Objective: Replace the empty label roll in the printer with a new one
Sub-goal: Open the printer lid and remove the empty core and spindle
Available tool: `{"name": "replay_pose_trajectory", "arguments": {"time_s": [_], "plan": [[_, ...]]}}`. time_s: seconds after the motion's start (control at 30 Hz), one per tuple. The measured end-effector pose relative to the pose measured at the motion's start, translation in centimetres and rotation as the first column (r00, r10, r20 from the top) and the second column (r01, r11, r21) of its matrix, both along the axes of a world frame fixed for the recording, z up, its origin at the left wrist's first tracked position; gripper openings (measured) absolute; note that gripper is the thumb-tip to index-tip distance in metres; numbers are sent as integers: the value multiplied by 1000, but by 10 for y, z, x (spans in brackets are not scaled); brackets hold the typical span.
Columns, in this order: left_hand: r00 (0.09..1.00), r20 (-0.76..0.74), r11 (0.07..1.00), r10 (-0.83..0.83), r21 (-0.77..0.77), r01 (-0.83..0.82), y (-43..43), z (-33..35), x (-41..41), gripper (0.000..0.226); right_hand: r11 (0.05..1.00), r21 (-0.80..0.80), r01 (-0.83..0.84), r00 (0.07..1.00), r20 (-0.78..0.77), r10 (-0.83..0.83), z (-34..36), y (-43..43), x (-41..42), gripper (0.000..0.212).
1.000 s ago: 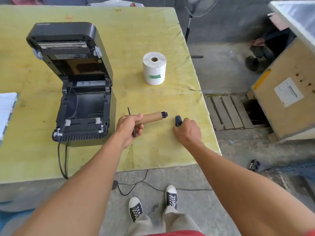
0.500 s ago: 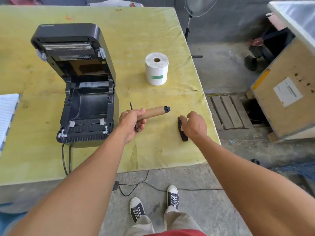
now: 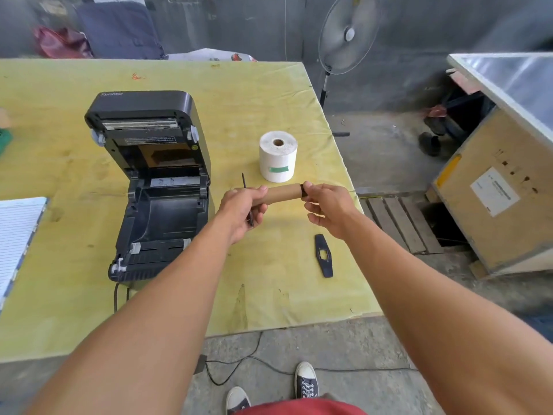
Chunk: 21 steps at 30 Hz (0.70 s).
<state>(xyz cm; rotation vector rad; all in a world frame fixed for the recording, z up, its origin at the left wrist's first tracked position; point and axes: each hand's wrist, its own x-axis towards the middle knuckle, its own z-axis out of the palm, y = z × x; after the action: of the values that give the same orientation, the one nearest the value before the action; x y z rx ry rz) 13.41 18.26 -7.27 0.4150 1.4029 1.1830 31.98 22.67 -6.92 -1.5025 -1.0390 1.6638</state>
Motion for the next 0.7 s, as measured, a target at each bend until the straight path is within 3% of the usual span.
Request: {"name": "replay_pose_trajectory", "arguments": {"time_s": [0.13,0.2,0.27,0.37,0.53,0.7], "plan": [[999,-10,998,43,-45,-44,1,-9,-10,12,927,-119,356,916,-153,-371,3,18,15,17],[998,-1,994,66,-83,-66,0,-15,-21,11,880,-88,466,872,-124,-474,2,31,32,16],[997,0,990,82,-112,-82,0,-21,-28,14,916,21,400,916,35,-400,-4,40,47,18],[996,1,987,87,-133,-87,1,-27,-27,15,990,69,126,955,262,-140,-22,40,54,19],[998,13,987,69,-144,-67,7,-33,-13,7,991,-2,-133,917,380,123,-62,24,31,22],[997,-8,984,79,-157,-80,8,-36,-14,10,979,-33,-202,877,438,196,-92,19,10,26]]}}
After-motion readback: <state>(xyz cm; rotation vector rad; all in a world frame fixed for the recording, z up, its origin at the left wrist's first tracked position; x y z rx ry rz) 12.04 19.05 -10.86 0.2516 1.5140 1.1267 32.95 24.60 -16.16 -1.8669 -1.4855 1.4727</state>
